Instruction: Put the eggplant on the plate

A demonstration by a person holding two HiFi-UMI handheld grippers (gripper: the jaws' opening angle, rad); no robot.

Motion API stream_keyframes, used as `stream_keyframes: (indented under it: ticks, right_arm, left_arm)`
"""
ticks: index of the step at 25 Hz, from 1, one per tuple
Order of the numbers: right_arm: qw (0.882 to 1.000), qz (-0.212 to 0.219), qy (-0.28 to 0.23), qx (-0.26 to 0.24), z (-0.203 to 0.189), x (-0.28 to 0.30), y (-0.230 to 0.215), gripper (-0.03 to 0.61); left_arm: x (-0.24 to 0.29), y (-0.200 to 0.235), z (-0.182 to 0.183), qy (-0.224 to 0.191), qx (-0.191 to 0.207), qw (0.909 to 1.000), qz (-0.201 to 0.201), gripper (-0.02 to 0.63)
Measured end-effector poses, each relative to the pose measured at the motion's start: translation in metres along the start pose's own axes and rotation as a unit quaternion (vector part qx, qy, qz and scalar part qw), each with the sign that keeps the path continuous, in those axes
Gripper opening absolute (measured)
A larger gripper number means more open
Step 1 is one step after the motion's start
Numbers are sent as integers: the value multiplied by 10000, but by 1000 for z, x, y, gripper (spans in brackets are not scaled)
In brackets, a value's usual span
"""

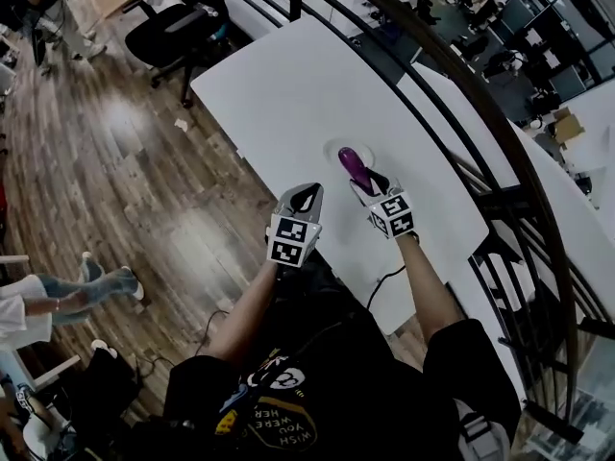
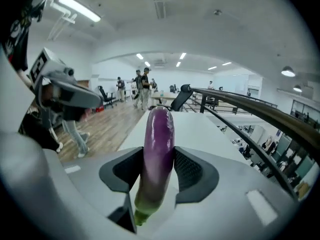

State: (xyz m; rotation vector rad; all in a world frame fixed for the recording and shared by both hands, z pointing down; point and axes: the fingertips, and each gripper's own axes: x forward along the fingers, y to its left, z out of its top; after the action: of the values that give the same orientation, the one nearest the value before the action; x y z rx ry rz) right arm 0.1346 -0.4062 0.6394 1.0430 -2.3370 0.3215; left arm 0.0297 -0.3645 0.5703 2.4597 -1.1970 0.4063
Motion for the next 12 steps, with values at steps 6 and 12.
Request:
stream_keyframes:
  ticks: [6, 12]
  right_arm:
    - [9721, 83, 1760, -1549, -76, 79, -52, 192]
    - [9467, 541, 2344, -2143, -107, 125, -64, 192]
  left_arm:
    - [-9, -3, -17, 237, -201, 9993, 183, 5]
    - [-23, 18, -43, 424, -579, 9960, 529, 5]
